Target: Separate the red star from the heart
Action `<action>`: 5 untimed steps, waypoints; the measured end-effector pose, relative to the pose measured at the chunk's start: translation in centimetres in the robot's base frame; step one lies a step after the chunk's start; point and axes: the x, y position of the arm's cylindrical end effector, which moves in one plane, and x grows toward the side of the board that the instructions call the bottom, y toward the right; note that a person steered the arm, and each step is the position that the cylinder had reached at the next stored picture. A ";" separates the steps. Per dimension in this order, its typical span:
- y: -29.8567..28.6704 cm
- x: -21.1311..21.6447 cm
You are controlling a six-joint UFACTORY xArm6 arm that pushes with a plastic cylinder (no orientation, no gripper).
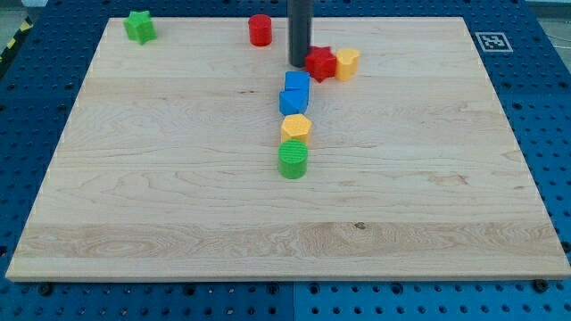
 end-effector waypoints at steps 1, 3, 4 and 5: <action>4.7 0.0; 10.6 0.0; 12.4 0.3; 11.5 3.2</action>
